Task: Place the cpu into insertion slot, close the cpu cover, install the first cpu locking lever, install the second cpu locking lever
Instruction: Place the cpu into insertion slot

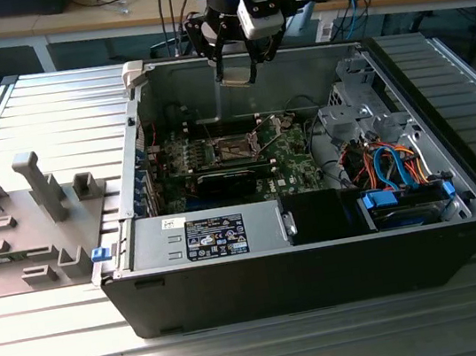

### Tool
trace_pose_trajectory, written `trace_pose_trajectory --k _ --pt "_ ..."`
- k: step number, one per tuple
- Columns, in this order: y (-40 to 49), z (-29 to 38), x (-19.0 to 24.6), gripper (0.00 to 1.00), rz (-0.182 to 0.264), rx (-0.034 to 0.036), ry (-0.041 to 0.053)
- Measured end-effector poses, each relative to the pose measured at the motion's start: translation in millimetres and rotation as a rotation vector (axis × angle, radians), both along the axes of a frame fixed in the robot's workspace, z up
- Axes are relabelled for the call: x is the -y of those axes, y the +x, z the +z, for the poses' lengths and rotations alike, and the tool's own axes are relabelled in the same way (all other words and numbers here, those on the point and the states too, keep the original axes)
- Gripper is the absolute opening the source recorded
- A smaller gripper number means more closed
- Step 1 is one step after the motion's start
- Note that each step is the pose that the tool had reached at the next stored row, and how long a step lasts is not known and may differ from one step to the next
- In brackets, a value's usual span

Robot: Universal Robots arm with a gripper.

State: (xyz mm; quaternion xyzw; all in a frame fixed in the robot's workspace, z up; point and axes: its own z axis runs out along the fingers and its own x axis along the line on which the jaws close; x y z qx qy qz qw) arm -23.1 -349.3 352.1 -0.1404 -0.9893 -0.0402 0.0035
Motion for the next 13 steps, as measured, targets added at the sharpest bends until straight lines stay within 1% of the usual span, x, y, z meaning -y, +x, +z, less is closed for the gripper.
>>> trace_pose_trajectory --k 13 --pt "0.0 0.0 0.0 0.54 -0.009 0.0 0.0"
